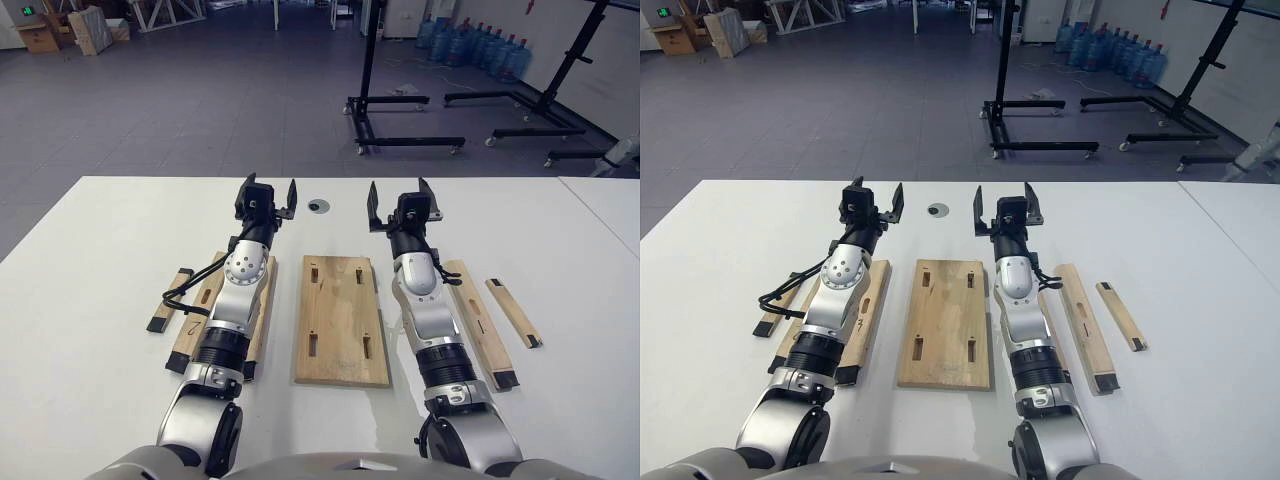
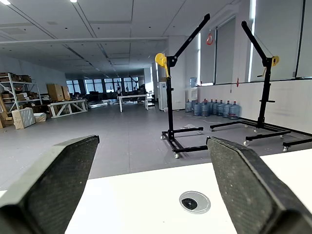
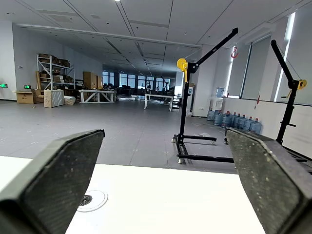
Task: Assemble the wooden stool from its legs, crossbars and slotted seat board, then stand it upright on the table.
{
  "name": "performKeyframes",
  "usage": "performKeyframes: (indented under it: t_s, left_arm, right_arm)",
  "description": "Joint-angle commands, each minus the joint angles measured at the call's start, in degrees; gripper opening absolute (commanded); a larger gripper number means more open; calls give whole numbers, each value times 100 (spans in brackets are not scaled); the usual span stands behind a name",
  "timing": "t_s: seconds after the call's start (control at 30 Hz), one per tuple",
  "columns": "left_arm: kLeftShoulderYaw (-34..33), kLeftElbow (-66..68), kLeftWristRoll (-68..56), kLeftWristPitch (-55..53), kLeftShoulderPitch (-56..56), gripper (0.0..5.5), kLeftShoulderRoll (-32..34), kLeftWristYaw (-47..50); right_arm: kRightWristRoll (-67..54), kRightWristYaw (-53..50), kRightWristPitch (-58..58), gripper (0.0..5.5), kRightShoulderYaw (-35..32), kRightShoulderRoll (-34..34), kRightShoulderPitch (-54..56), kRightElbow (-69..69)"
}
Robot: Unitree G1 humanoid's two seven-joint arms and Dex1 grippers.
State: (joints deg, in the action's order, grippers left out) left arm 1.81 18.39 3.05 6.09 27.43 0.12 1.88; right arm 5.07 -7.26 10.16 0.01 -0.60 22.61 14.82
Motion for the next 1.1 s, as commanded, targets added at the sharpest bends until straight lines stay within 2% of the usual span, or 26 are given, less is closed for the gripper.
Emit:
performKeyframes:
  t_s: [0.03, 0.53, 0.87, 1.1]
  left_arm:
    - [-23, -5, 45, -164, 4, 406, 13, 37]
    - [20, -197, 234, -637, -63, 406, -23, 204]
    - [56, -264, 184, -457, -124, 406, -111, 165]
    - [101, -206, 366, -324, -153, 406, -162, 426]
  right_arm:
    - [15, 10, 39, 458, 24, 34, 78, -34]
    - [-120, 147, -125, 458, 27, 90, -68, -204]
    - [-292, 697, -444, 458, 105, 28, -181, -369]
    - [-73, 624, -640, 458, 86, -190, -127, -339]
